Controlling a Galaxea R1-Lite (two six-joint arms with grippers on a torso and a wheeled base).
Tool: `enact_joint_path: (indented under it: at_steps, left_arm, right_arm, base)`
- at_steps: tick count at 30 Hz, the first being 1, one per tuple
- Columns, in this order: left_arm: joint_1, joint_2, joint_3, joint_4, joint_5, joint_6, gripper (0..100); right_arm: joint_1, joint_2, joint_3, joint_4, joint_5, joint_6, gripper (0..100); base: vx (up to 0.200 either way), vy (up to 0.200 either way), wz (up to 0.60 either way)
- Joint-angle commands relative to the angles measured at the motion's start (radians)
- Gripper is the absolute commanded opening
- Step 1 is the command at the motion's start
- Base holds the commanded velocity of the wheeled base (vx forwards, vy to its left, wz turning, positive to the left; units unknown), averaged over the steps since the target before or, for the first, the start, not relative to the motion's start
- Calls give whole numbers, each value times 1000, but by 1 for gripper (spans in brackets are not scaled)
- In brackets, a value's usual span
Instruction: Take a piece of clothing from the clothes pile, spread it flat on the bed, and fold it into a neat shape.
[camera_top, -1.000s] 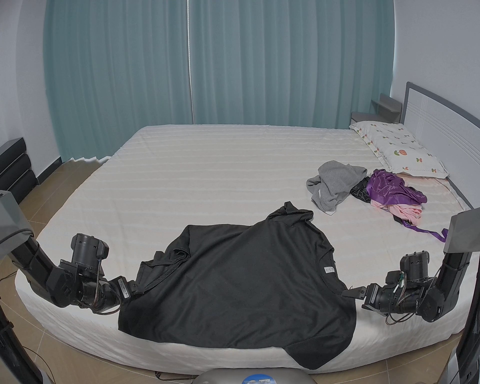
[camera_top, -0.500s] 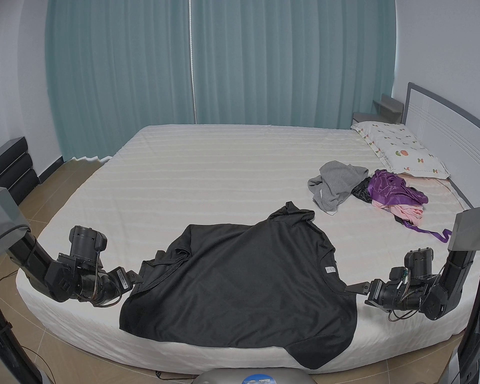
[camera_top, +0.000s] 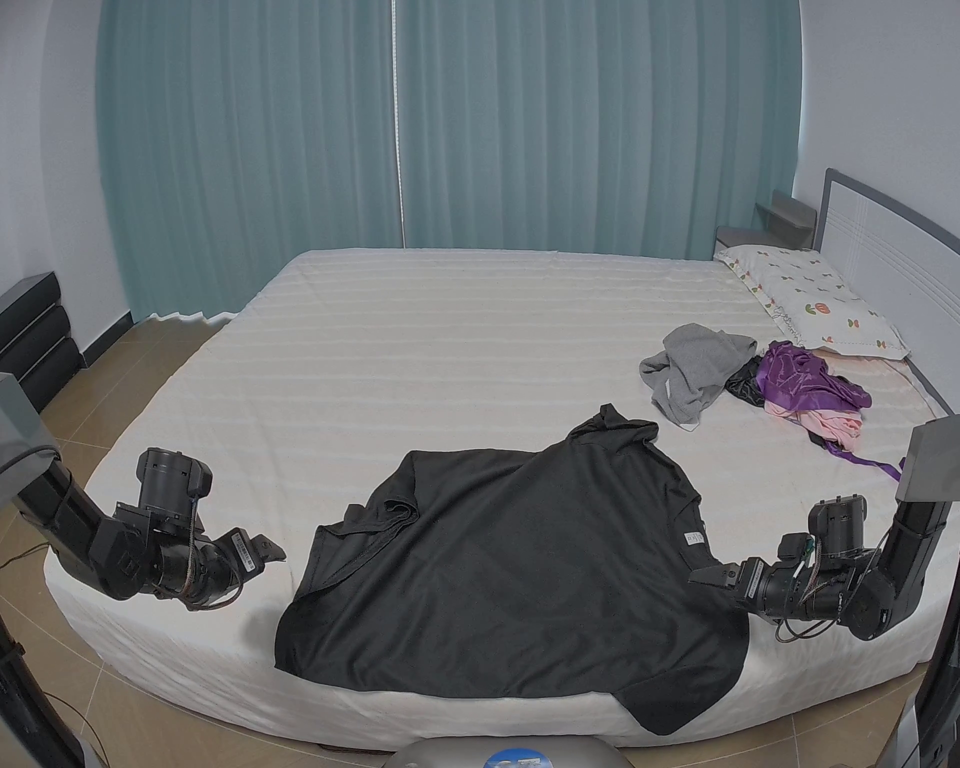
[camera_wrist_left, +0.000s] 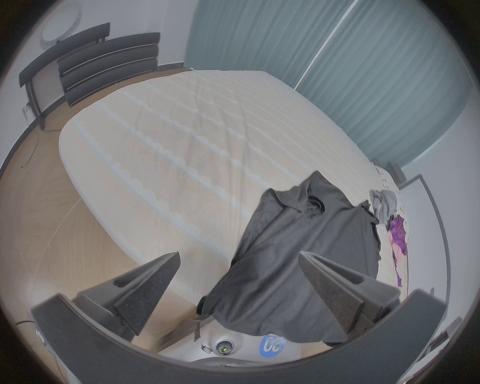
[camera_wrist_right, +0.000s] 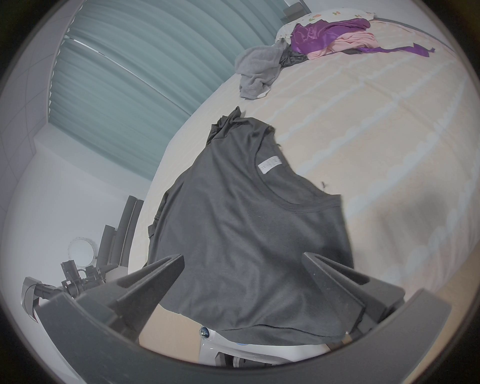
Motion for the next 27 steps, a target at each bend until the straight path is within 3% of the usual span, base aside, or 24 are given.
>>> enact_joint_path:
  at_steps: [1, 9, 17, 27]
  left_arm:
    - [-1, 2, -11, -4, -2, -23, 100]
    - [15, 7, -23, -4, -61, -58, 100]
    - [6, 39, -42, -9, -64, -59, 100]
    - [-76, 133, -237, -24, -55, -59, 100]
  right_arm:
    - [-1, 0, 0, 0, 1, 0, 100]
    - [1, 1, 0, 0, 1, 0, 100]
    - [5, 8, -2, 0, 1, 2, 100]
    - [8, 47, -3, -3, 1, 2, 100]
  base:
    - [0, 0, 0]
    - [150, 0, 0]
    - [0, 0, 0]
    - [0, 0, 0]
